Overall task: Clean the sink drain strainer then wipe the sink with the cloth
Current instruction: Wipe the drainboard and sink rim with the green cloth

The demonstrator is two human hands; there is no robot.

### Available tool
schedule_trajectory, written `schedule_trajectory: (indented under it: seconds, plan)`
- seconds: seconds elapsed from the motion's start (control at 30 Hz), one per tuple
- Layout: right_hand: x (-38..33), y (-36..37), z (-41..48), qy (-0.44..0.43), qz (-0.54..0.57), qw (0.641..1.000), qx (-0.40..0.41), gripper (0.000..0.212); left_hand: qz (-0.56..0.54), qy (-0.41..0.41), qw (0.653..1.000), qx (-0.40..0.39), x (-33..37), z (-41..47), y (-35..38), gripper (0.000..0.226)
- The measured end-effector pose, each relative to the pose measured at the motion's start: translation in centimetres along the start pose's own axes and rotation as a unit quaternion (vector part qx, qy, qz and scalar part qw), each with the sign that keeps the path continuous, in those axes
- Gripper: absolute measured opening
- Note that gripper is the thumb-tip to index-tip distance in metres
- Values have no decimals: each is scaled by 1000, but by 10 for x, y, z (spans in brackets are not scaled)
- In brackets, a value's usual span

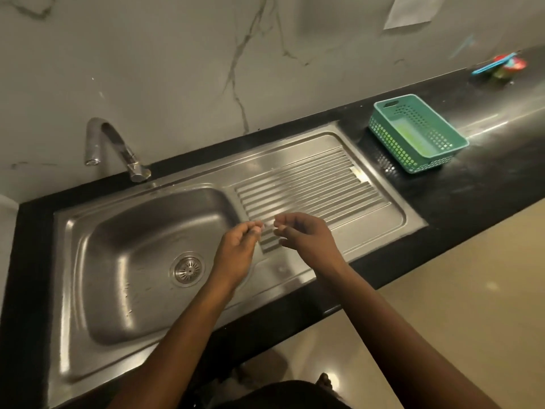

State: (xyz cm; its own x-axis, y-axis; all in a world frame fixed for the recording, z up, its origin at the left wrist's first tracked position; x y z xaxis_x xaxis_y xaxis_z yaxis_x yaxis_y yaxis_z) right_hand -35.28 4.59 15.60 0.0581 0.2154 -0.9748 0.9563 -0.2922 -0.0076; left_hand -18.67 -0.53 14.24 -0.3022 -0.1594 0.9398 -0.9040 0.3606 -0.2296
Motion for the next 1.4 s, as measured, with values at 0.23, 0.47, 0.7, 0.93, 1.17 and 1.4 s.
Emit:
schedule_trajectory:
  seconds: [0.23,0.47,0.7,0.93,1.17,1.4]
  plan:
    - [5,-122,-23,3,13,999,43,17,36,8,999,-32,36,-12,110,33]
    - [3,-211,-27,16,27,997,71,21,41,23,998,-42,68,-4,194,33]
    - [-13,-269,1,-4,16,994,109,22,30,47,996,-63,96,32,248,31]
    - [-47,-320,45,-23,-35,989,140,18,16,40,996,-76,119,77,280,26]
    - [-78,-376,113,-34,-91,985,141,20,13,31,998,-51,135,106,294,23]
    - [-70,-423,204,-24,-188,975,116,26,7,17,1000,16,150,119,308,24]
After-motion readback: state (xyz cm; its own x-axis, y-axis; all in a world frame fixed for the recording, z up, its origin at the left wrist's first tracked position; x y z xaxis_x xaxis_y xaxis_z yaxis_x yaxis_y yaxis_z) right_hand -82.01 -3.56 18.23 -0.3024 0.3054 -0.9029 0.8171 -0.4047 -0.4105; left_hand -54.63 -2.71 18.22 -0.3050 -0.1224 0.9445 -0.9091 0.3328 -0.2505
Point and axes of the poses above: each hand's wrist, its own z-axis towards the middle knuckle, its own y-axis out of the palm, x = y × z, the point moved 10 cm from there along z, towards the middle knuckle, and after that the axes turned 3 degrees about z, right-handed, at the moved point
